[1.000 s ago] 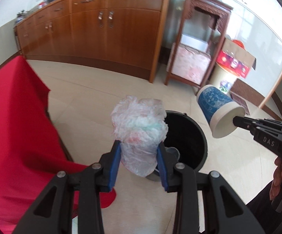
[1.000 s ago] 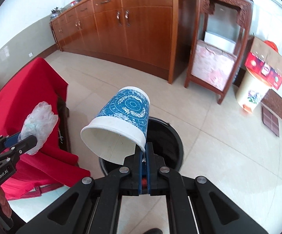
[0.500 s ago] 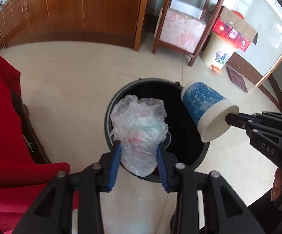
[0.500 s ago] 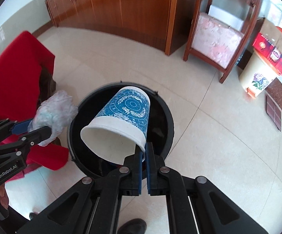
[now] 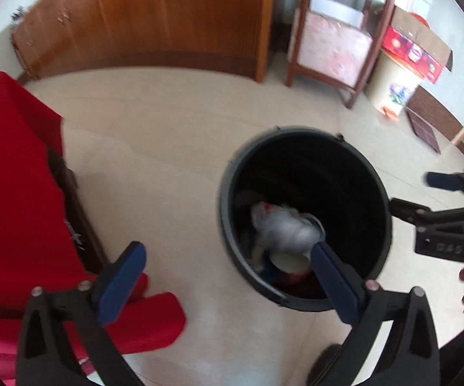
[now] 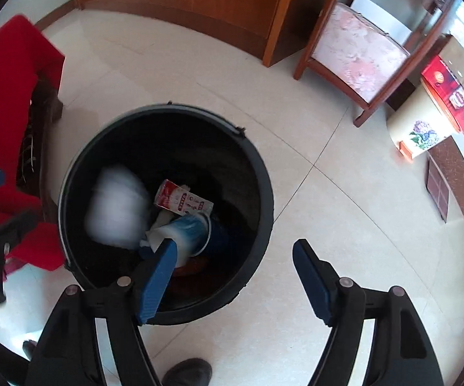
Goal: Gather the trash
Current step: 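Open both tools to drop the bag and cup into the bin, then move both tools back over the table toward the yellow cloth and milk carton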
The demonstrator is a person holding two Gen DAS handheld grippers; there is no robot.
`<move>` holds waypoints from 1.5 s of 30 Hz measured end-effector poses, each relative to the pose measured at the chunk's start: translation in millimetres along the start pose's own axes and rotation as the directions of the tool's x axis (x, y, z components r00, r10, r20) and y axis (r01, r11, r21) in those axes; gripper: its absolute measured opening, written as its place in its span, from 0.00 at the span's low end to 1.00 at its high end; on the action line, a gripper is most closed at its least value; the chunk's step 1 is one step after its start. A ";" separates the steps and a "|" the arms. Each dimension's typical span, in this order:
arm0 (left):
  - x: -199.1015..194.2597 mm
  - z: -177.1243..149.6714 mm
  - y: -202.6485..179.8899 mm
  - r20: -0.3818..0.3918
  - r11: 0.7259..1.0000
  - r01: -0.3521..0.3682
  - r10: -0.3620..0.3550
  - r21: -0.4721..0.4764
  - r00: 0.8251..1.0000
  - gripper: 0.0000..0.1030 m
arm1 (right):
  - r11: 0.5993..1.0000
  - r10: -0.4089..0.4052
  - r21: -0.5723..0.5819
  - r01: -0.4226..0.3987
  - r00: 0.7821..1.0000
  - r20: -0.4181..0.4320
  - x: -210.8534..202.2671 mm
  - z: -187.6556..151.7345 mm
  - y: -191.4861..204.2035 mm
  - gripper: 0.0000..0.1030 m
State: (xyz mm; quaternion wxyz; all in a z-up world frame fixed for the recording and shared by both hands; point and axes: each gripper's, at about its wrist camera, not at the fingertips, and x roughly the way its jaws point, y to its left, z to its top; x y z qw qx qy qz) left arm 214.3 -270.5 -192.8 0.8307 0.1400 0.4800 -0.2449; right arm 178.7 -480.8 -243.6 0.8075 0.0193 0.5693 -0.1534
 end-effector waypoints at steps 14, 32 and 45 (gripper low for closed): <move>-57.6 -2.4 18.3 0.106 0.998 -0.027 0.033 -0.055 0.994 1.00 | 0.998 -0.038 0.062 0.030 0.990 0.135 -65.6 -13.5 1.2 1.00; -147.8 -2.1 48.0 0.302 0.991 -0.044 0.081 -0.125 0.950 1.00 | 0.996 0.059 0.044 -0.077 0.947 0.317 -167.7 -21.2 43.1 1.00; -200.7 -25.2 110.9 0.374 0.957 -0.115 0.213 -0.267 0.903 1.00 | 0.989 0.149 -0.073 -0.131 0.902 0.405 -220.3 2.1 111.3 1.00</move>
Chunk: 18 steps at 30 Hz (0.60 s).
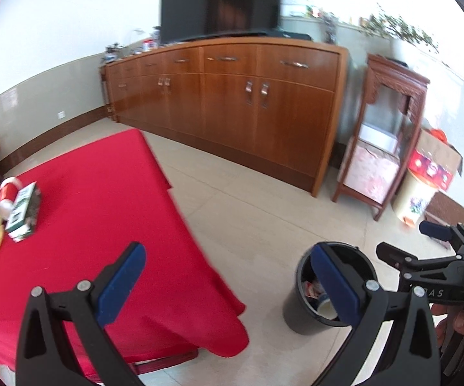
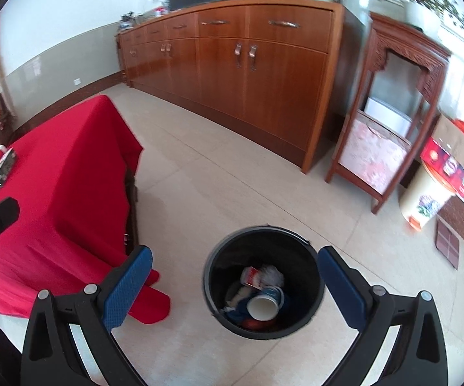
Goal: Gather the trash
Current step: 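Move both tools back over the table toward the yellow cloth and milk carton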
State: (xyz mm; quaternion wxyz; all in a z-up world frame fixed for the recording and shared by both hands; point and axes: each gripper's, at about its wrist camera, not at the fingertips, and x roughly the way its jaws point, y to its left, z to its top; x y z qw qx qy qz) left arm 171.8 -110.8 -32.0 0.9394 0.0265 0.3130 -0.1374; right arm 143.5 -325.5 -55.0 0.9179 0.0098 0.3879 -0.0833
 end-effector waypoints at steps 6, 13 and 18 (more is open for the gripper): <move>-14.4 -8.3 47.8 0.013 0.992 -0.104 0.105 -0.065 0.994 1.00 | 0.995 0.073 -0.073 -0.071 0.997 0.027 -1.9 20.0 55.0 1.00; -35.2 -26.0 109.3 0.002 0.964 -0.216 0.219 -0.158 0.976 1.00 | 0.977 0.154 -0.155 -0.144 0.987 0.050 -3.6 31.2 121.2 1.00; -51.1 -39.7 147.2 -0.014 0.937 -0.279 0.282 -0.212 0.959 1.00 | 0.956 0.238 -0.192 -0.224 0.970 0.055 -3.5 38.6 173.3 1.00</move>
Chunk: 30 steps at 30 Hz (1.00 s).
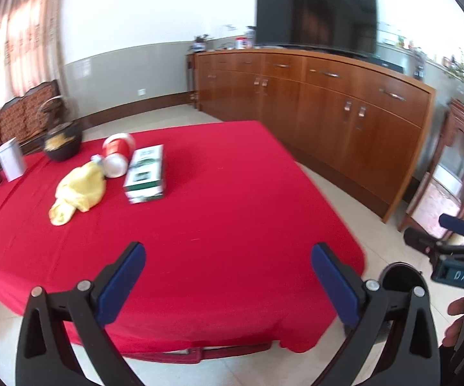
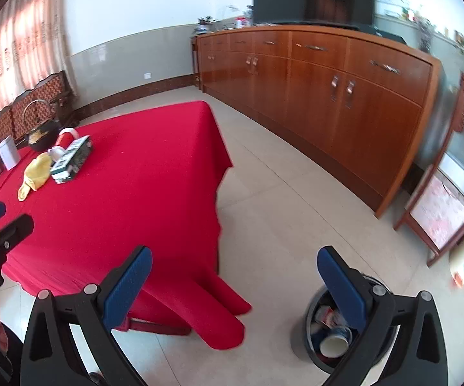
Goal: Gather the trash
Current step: 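Move both tools back over the table toward the yellow cloth and milk carton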
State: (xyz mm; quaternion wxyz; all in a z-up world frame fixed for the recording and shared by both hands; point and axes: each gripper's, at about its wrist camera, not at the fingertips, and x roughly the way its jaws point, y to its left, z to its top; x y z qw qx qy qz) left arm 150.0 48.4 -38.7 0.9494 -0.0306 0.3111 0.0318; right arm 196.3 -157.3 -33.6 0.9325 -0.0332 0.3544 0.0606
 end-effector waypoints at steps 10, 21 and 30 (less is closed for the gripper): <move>-7.6 -8.3 75.8 -0.015 0.986 -0.136 0.135 -0.092 0.991 1.00 | 0.991 0.103 -0.086 -0.104 0.995 -0.013 22.0 21.3 82.2 1.00; 15.9 -3.8 168.0 -0.061 0.954 -0.247 0.240 -0.171 0.969 1.00 | 0.953 0.233 -0.179 -0.243 0.970 -0.075 61.9 44.7 178.4 1.00; 49.3 9.1 214.8 -0.080 0.946 -0.259 0.248 -0.194 0.965 0.97 | 0.911 0.299 -0.264 -0.316 0.949 -0.105 109.6 74.1 266.7 1.00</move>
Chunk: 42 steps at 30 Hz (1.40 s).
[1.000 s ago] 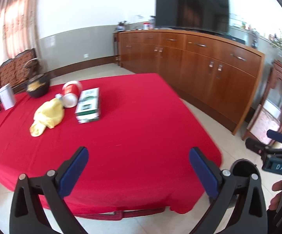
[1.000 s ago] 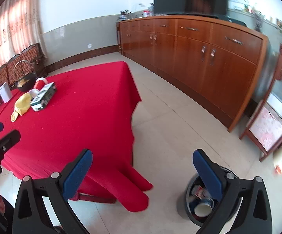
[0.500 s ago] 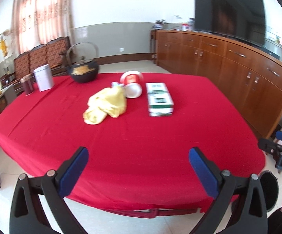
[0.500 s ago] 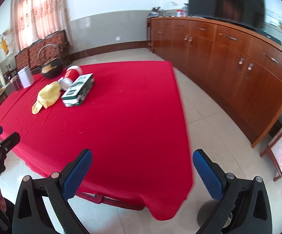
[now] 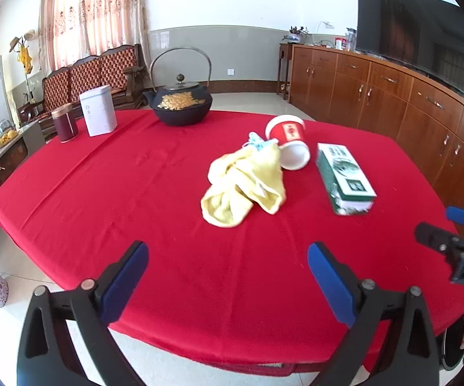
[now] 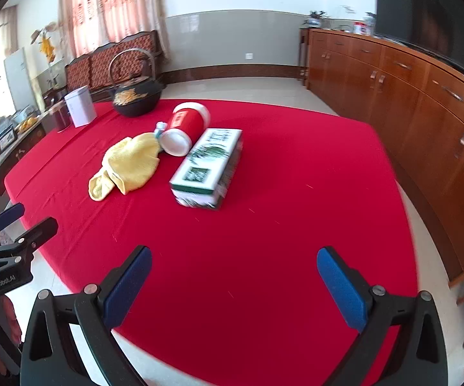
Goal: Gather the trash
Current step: 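Move both tools back over the table toward the yellow cloth and milk carton, then grasp the yellow cloth with the left tool while the right tool grasps the milk carton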
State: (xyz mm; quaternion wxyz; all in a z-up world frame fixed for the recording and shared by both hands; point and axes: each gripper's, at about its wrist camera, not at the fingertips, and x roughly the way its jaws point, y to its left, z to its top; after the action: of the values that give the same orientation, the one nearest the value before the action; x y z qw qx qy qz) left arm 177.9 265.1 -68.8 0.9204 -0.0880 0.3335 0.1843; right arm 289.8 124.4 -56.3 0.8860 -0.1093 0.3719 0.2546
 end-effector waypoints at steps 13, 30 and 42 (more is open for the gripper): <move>73.3 30.9 -5.4 -0.063 0.999 0.033 -0.032 0.009 0.997 0.95 | 0.999 0.032 -0.034 -0.034 0.997 -0.070 101.4 54.7 28.3 0.91; 114.7 42.1 -36.1 -0.172 0.998 0.062 -0.057 0.024 0.983 0.54 | 0.999 0.034 0.021 -0.031 0.993 -0.111 137.7 69.1 -9.2 0.55; 70.1 34.8 -41.8 -0.118 0.993 0.119 -0.116 0.017 0.986 0.21 | 1.000 0.001 -0.013 -0.002 0.998 -0.060 92.9 49.4 -15.7 0.54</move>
State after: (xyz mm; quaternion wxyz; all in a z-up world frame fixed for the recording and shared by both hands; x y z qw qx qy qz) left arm 264.6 256.3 -86.0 0.9096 -0.1068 0.3832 0.1201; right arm 383.1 164.4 -88.0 0.8735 -0.1223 0.3969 0.2540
